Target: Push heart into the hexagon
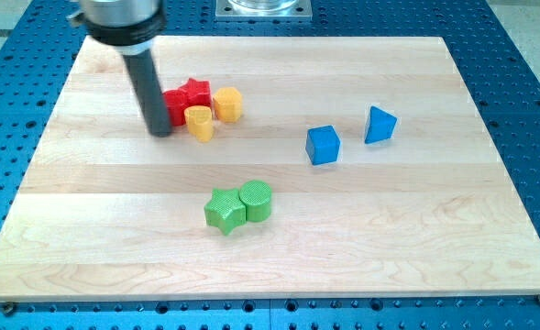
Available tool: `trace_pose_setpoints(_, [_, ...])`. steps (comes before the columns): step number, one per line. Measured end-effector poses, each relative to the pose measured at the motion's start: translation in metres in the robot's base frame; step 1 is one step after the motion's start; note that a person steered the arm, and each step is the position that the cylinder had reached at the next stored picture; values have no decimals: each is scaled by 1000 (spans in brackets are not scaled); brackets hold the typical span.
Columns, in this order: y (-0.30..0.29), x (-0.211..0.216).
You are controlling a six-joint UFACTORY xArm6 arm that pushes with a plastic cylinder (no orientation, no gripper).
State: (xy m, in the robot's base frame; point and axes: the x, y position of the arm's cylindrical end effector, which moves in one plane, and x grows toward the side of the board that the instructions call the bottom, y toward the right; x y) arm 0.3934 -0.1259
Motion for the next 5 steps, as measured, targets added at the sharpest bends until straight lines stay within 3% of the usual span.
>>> trace_pose_setpoints(1, [-15, 2])
trace_pose_setpoints(2, [-35, 32])
trace_pose_setpoints(3, [-4, 65])
trace_pose_setpoints(5, [48, 21])
